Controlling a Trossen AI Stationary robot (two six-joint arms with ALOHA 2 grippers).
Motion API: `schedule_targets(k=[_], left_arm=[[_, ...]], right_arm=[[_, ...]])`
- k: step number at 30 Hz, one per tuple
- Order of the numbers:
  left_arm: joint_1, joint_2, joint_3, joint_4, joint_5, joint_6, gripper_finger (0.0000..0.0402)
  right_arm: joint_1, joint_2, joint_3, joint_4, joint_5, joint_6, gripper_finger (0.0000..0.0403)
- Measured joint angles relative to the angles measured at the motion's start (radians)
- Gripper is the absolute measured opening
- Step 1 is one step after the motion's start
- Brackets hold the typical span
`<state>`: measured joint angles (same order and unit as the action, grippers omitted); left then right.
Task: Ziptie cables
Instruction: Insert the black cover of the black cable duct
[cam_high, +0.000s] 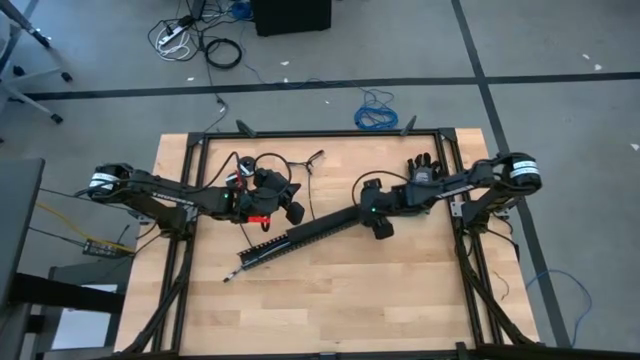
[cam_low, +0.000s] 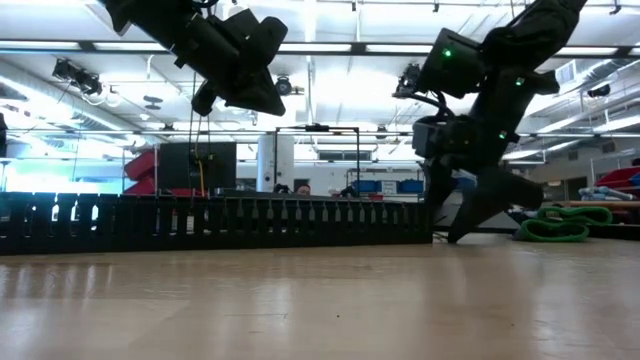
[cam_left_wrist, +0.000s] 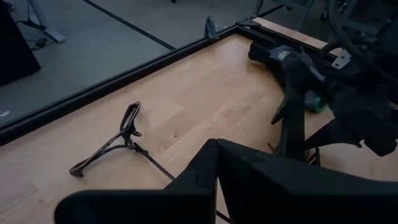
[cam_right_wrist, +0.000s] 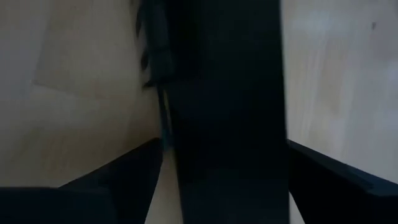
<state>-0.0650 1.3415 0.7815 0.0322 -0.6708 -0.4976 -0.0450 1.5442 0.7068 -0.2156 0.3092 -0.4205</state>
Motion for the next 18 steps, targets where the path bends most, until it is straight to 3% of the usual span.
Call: schedule_targets(k=[18], left_arm=[[0.000, 0.000, 0.000, -0.001, 0.000, 0.001, 0.0000]], right_arm=[[0.003, 0.000, 0.018, 0.010, 0.042, -0.007, 0.0219]])
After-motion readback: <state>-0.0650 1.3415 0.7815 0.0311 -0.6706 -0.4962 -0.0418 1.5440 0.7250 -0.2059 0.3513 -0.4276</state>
